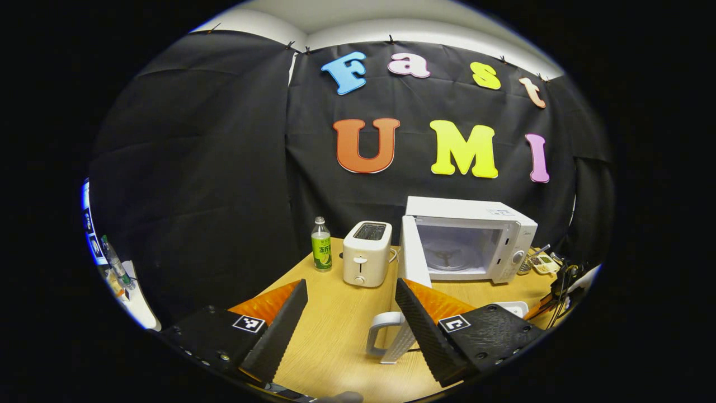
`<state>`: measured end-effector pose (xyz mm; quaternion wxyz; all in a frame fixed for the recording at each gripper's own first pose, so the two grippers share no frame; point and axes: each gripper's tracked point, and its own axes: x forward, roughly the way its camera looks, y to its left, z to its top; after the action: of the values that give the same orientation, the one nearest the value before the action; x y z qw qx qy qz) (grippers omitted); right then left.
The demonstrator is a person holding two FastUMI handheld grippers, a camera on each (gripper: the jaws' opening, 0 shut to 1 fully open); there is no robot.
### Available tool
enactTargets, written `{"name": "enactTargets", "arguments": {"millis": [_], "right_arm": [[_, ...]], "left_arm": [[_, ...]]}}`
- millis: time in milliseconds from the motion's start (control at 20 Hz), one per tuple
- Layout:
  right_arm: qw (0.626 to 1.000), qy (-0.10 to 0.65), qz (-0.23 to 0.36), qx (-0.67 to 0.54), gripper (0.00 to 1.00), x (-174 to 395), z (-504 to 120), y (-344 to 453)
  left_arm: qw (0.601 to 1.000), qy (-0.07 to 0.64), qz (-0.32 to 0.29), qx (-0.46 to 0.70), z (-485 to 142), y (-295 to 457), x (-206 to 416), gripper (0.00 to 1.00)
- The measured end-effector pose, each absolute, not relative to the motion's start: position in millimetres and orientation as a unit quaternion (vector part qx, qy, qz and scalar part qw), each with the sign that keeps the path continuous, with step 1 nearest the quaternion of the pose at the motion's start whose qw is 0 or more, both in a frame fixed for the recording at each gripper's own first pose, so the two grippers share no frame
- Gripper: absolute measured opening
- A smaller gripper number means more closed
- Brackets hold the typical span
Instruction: Open the microwave oven with the left hand, put the food in, and close the microwave oven.
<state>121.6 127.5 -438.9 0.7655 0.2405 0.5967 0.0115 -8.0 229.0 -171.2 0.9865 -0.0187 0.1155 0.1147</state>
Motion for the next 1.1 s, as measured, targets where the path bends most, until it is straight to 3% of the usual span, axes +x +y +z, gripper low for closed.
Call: {"name": "enactTargets", "arguments": {"millis": [50, 100, 350, 700, 1100], "right_arm": [[0.766, 0.594, 0.014, 0.244, 0.05, 121, -441, 132], [0.768, 0.590, 0.012, 0.249, 0.04, 121, -441, 131], [0.767, 0.547, 0.054, 0.331, 0.04, 124, -431, 150], [0.795, 0.469, 0.120, 0.366, 0.04, 137, -399, 174], [0.791, 0.403, 0.085, 0.452, 0.04, 160, -346, 234]], "left_arm": [[0.986, 0.116, 0.115, -0.018, -171, 230, -8, 0.96], [0.986, 0.117, 0.115, -0.019, -172, 229, -8, 0.97], [0.987, 0.121, 0.109, -0.013, -171, 227, -9, 0.97], [0.987, 0.128, 0.097, 0.013, -156, 225, -10, 0.96], [0.991, 0.116, 0.060, 0.035, -126, 191, 2, 0.96]]}}
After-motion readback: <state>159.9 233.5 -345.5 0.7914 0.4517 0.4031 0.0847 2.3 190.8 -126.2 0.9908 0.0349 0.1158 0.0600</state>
